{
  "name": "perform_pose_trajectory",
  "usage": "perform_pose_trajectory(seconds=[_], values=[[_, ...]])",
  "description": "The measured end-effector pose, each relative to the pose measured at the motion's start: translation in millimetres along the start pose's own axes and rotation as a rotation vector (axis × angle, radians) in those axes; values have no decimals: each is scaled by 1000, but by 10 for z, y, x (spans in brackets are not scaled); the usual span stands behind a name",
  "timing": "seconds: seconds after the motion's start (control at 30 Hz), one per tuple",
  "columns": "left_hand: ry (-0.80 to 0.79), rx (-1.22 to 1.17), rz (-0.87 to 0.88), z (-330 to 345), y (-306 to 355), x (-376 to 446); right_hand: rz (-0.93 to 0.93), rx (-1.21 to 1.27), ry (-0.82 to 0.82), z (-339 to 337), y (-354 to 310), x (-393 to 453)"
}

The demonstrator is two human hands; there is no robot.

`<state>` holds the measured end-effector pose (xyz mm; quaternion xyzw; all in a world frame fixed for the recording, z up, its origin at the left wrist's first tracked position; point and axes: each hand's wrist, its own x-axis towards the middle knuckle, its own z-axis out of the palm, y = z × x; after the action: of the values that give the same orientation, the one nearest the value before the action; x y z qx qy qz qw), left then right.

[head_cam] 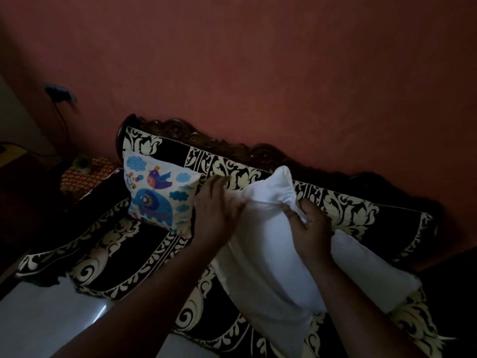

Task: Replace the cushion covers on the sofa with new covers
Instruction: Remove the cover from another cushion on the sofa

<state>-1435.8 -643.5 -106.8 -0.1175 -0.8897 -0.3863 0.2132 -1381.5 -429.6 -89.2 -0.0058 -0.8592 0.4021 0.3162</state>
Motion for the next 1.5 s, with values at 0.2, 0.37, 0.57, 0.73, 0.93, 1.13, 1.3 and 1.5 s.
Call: perform_pose_trajectory(seconds=[0.2,0.37,0.57,0.73,0.93,1.13,1.3,1.5], values=[[-336,327,230,183,366,-547,206,42,10,176,-109,228],[-388,413,194,256,375,-311,263,51,-37,316,-304,255],[-341,156,-8,317,199,-254,199,139,-317,139,-304,341],[-310,-6,-66,318,-89,53,357,-469,-629,-7,-10,3],[-314,68,-8,415,-85,-84,596,-208,-582,276,257,-200],[-210,236,-195,345,-147,-628,654,122,-316,404,222,-204],[-107,-148,-748,383,-884,-878,679,212,-138,359,286,-150],[-469,-700,-1394,193,-813,-964,751,445,60,376,81,-34]])
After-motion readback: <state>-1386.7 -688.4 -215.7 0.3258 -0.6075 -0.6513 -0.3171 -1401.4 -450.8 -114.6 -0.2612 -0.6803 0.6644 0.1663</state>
